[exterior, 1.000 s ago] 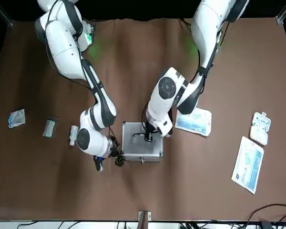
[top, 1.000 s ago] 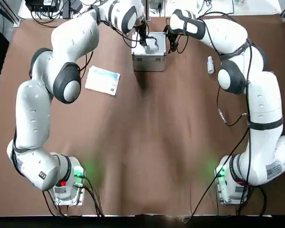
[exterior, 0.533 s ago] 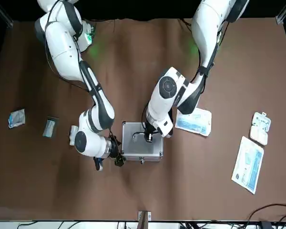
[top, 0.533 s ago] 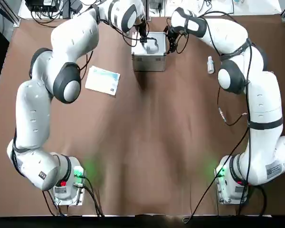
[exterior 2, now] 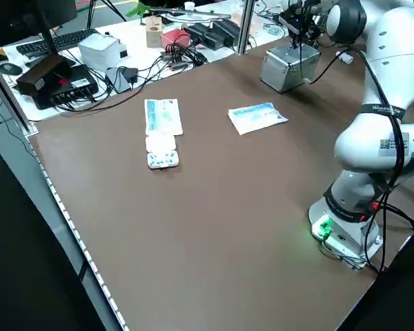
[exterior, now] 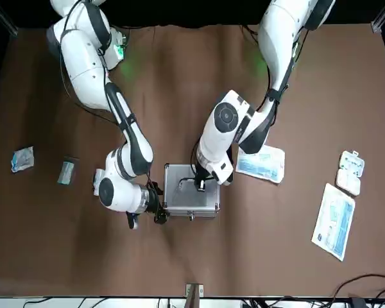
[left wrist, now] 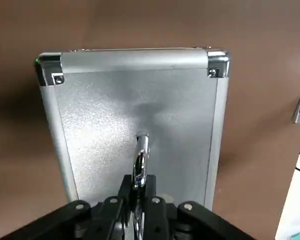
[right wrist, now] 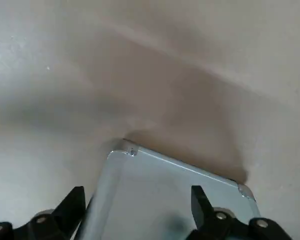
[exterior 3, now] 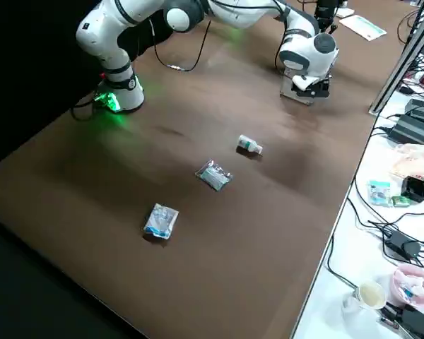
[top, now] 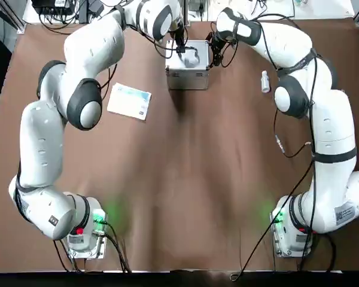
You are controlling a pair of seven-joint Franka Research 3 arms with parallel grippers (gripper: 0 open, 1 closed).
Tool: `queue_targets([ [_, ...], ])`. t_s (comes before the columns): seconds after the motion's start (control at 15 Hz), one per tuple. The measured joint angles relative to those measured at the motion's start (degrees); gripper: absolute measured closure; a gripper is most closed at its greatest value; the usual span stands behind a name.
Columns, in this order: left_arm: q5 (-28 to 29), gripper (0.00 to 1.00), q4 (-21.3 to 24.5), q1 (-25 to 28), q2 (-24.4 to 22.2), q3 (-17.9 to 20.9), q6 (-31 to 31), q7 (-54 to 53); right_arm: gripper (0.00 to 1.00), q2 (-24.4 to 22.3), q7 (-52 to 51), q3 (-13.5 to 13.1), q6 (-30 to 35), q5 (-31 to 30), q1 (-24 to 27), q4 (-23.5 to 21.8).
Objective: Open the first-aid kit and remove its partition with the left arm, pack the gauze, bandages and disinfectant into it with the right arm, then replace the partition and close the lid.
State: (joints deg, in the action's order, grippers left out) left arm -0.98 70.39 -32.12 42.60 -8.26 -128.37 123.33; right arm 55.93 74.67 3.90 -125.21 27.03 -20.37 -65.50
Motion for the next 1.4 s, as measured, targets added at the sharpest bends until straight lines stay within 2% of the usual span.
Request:
queue_targets([
  [0.47, 0.0, 0.87, -0.07, 0.0, -0.02, 0.07, 0.01, 0.0, 0.07, 0.25, 0.06, -0.32, -0.04, 3.85, 0.07, -0.17],
  [1.13, 0.0, 0.87, -0.36, -0.14, -0.31, 0.05, 1.03, -0.02, 0.07, 0.3, -0.09, -0.32, -0.06, 4.15, -0.04, -0.12],
  [1.4, 0.0, 0.87, -1.19, -0.21, -1.49, -0.48, 4.1, -0.1, 0.07, 0.41, -0.44, -0.35, -0.16, 4.11, -0.11, -0.13],
])
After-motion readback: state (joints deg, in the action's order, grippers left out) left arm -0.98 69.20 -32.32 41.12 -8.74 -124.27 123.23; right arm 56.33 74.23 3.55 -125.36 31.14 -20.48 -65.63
